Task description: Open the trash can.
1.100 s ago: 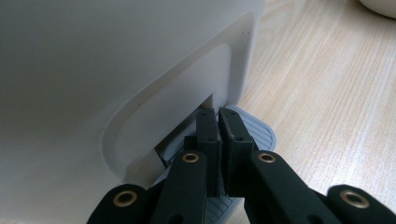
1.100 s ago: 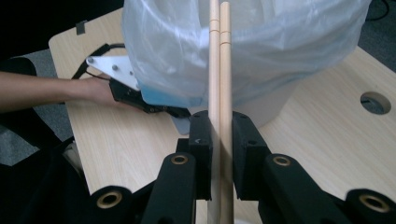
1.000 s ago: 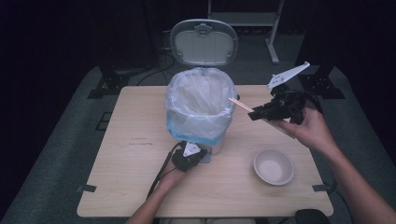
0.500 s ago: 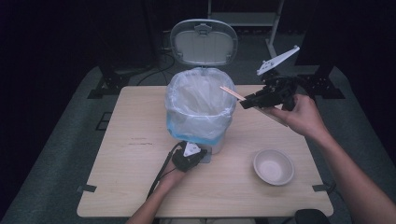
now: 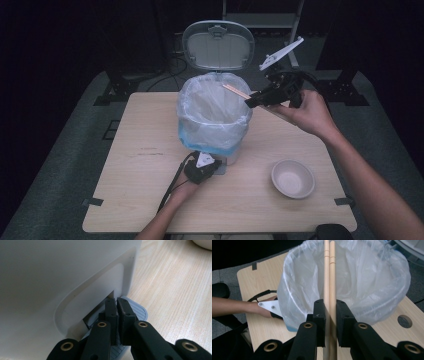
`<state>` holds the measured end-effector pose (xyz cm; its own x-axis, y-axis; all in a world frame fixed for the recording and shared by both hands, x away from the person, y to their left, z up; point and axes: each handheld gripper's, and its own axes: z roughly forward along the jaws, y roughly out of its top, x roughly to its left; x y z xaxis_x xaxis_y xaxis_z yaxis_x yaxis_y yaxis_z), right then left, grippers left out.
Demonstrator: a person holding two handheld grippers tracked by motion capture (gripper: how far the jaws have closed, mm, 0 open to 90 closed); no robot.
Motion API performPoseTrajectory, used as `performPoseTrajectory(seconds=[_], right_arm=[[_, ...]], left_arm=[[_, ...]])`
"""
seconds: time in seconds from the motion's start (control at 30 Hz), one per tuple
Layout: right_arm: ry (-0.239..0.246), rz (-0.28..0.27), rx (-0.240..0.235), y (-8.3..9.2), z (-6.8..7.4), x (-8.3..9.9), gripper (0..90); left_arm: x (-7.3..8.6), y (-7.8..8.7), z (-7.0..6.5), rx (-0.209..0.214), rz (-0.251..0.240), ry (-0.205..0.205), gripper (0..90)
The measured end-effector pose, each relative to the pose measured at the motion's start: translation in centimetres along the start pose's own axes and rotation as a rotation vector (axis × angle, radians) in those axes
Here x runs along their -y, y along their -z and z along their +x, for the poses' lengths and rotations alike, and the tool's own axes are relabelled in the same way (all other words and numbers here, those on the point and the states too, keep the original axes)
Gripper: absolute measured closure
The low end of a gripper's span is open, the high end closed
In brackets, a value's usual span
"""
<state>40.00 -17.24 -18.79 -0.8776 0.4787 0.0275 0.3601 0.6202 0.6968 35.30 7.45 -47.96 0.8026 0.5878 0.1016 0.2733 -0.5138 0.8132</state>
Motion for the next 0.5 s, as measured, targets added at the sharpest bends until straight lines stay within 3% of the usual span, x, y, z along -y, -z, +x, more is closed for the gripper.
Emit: performPoseTrajectory(seconds=[0.5], right_arm=[[0.02,0.017,0.006,-0.9,0.1,-2.8,79.2]], left_arm=[[-0.1,0.0,0.0,0.006,0.0,-0.004,88.1]])
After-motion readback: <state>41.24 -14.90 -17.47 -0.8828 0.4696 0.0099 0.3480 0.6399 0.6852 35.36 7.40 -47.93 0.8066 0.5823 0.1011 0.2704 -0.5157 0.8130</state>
